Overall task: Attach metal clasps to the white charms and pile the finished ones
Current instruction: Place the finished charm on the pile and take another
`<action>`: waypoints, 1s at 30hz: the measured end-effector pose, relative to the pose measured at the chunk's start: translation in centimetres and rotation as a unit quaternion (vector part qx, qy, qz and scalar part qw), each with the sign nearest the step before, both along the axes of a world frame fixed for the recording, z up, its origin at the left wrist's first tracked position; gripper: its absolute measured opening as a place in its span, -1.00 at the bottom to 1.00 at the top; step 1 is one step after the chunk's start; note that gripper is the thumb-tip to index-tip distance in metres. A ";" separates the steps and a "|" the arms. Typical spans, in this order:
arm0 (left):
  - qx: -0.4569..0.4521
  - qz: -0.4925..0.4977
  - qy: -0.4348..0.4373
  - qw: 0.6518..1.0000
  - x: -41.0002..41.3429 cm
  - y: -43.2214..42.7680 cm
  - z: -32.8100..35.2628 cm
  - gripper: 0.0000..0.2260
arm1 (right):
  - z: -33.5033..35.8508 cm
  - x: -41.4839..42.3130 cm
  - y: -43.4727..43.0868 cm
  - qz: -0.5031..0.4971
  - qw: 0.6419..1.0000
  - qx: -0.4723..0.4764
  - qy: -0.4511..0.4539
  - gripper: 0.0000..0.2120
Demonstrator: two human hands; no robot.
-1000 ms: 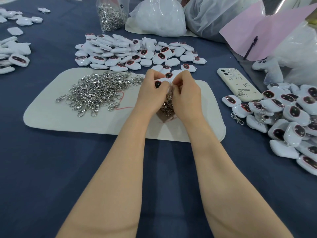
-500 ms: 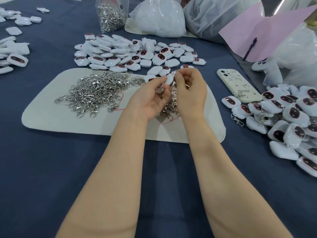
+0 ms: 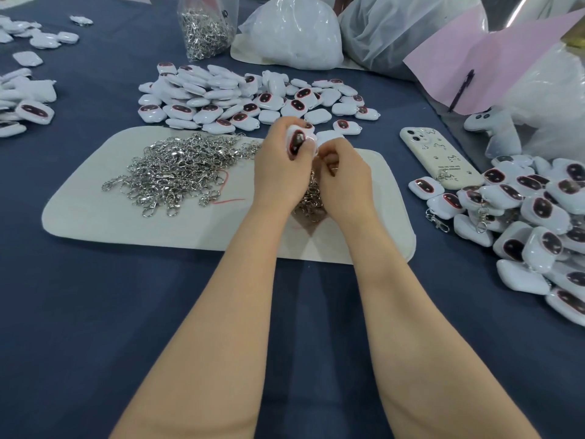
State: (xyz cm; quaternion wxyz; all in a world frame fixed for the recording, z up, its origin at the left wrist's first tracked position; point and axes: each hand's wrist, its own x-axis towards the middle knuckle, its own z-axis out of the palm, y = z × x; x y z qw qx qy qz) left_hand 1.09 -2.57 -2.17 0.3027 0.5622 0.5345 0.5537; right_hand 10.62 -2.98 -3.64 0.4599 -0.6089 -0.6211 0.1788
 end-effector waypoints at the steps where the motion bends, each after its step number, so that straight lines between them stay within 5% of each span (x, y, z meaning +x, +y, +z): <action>1: -0.053 -0.007 -0.093 0.994 0.1 0.1 0.1 -0.90 | 0.0 -0.1 0.1 -0.003 1.000 -0.002 0.014 -0.88; 6: -0.241 -0.076 -0.463 0.850 -0.4 -0.1 0.5 -0.87 | 0.3 0.0 0.3 -0.018 0.995 0.030 0.090 -0.91; 10: -0.279 -0.101 -0.573 0.764 -1.1 0.0 0.6 -0.95 | 0.6 -0.4 0.1 -0.002 0.989 0.046 0.141 -0.90; 13: -0.295 -0.091 -0.591 0.745 -1.0 0.3 0.3 -0.89 | 0.6 -0.5 0.2 -0.002 0.990 0.049 0.132 -0.91; 18: -0.291 -0.091 -0.558 0.772 -0.7 0.1 0.4 -0.92 | 0.4 -0.3 0.0 -0.026 0.995 0.065 0.075 -0.93; 20: -0.249 -0.054 -0.472 0.844 -0.6 0.4 0.5 -0.89 | 0.5 -0.2 0.0 -0.023 0.997 0.068 0.024 -0.91; 22: -0.168 -0.019 -0.302 0.938 -0.7 0.5 0.5 -0.93 | 0.5 -0.2 0.1 -0.024 0.998 0.054 -0.029 -0.88; 24: -0.062 -0.002 -0.116 0.991 -0.8 0.3 0.4 -0.89 | 0.4 0.0 0.3 -0.022 0.997 0.033 -0.061 -0.87; 27: 0.035 0.002 0.095 0.995 -0.5 -0.2 0.0 -0.81 | 0.2 0.4 0.5 -0.013 0.993 -0.012 -0.114 -0.84; 30: 0.046 0.004 0.149 0.988 0.0 -0.3 -0.5 -0.79 | -0.1 0.6 0.4 -0.013 0.991 -0.036 -0.131 -0.82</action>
